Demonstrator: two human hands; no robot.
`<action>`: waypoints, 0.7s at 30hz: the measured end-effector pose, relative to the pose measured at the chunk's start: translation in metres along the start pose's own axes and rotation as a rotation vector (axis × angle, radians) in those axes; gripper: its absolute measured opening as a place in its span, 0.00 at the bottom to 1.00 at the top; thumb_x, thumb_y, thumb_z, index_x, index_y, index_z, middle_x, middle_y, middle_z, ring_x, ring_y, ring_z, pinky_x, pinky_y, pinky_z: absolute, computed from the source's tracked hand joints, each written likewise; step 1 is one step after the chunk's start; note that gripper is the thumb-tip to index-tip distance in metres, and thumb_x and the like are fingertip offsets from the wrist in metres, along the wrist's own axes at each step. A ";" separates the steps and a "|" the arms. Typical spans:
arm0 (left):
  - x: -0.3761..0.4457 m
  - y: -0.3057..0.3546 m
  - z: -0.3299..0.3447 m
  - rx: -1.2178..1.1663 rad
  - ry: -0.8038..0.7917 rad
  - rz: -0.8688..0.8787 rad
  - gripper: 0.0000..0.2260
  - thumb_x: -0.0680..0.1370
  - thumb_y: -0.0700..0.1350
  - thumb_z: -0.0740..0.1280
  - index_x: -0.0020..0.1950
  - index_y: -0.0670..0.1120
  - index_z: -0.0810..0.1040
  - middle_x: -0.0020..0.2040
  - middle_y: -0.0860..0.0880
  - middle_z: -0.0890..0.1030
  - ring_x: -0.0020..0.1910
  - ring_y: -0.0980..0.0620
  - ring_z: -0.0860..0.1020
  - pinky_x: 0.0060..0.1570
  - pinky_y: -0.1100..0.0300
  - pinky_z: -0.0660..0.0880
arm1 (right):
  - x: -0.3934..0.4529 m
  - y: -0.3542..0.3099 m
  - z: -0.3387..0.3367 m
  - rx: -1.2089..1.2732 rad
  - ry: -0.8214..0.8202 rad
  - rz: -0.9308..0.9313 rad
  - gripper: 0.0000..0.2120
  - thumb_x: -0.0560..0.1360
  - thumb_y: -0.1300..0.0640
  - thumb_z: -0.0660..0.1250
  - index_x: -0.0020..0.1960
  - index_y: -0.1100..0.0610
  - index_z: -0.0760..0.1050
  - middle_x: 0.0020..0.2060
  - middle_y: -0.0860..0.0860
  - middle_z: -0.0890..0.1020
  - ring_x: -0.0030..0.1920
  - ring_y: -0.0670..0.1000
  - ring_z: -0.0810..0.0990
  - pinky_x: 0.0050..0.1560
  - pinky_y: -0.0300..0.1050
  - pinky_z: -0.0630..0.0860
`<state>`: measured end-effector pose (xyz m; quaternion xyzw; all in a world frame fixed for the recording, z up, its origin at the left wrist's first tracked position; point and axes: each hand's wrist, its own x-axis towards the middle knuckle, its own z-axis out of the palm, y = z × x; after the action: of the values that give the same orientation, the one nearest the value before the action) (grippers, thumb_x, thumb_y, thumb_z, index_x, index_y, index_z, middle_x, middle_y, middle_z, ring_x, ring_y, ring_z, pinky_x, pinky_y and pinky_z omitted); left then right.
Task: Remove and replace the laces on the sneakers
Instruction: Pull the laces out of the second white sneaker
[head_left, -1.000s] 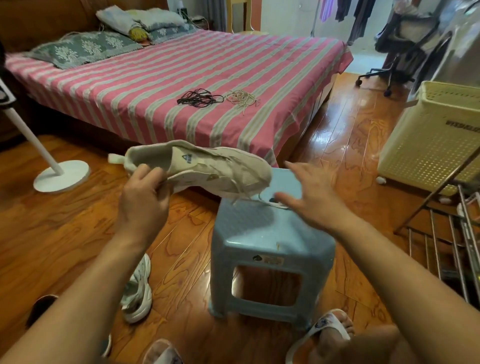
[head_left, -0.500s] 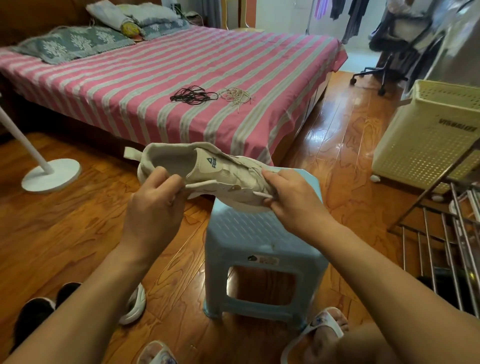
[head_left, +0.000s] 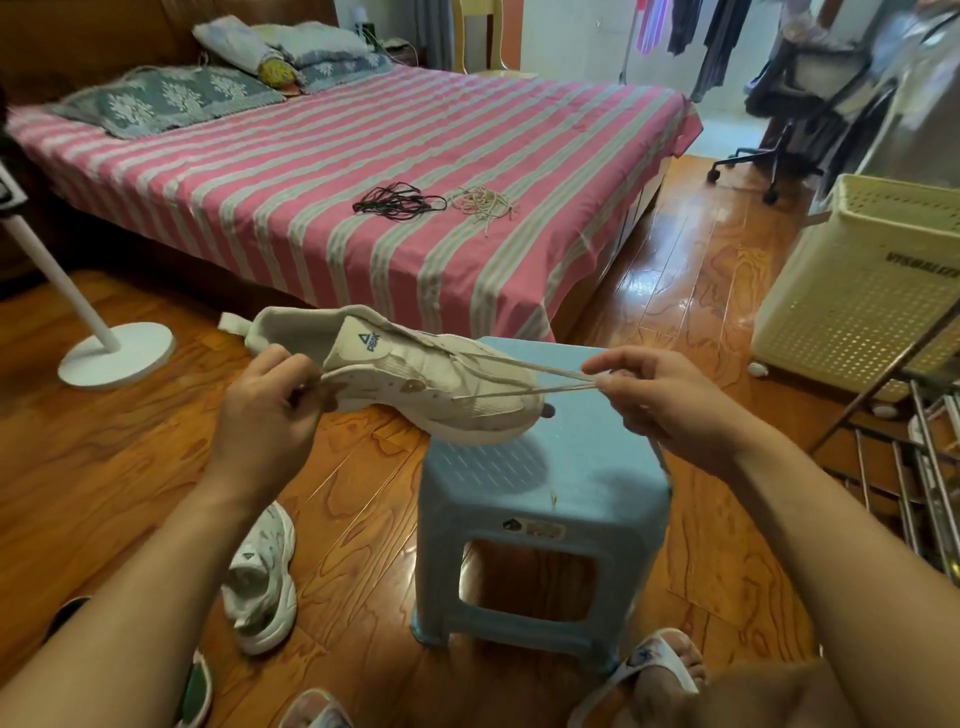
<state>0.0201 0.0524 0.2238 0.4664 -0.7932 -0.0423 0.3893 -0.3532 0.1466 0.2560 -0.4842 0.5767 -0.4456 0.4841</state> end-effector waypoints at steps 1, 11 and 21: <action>0.000 -0.002 0.001 -0.013 0.005 -0.016 0.06 0.76 0.36 0.74 0.43 0.42 0.78 0.42 0.47 0.75 0.39 0.46 0.75 0.33 0.44 0.78 | -0.001 0.001 -0.005 0.080 -0.053 0.050 0.10 0.80 0.63 0.66 0.61 0.58 0.79 0.34 0.54 0.69 0.31 0.48 0.63 0.30 0.40 0.61; -0.003 -0.039 0.001 -0.026 -0.039 -0.281 0.09 0.79 0.35 0.68 0.43 0.46 0.75 0.47 0.47 0.75 0.46 0.43 0.80 0.42 0.41 0.83 | 0.012 0.028 -0.056 -0.322 0.813 0.253 0.08 0.78 0.57 0.67 0.46 0.60 0.82 0.36 0.56 0.80 0.34 0.54 0.74 0.35 0.43 0.71; 0.008 0.043 0.021 -0.124 0.041 -0.243 0.05 0.77 0.46 0.68 0.42 0.50 0.75 0.43 0.50 0.76 0.41 0.45 0.80 0.39 0.43 0.81 | 0.014 -0.005 -0.027 -0.639 0.589 0.067 0.17 0.83 0.57 0.57 0.41 0.62 0.77 0.36 0.55 0.77 0.36 0.55 0.71 0.35 0.46 0.63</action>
<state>-0.0262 0.0636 0.2321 0.5349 -0.7184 -0.1285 0.4257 -0.3803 0.1331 0.2630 -0.4430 0.8145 -0.3480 0.1389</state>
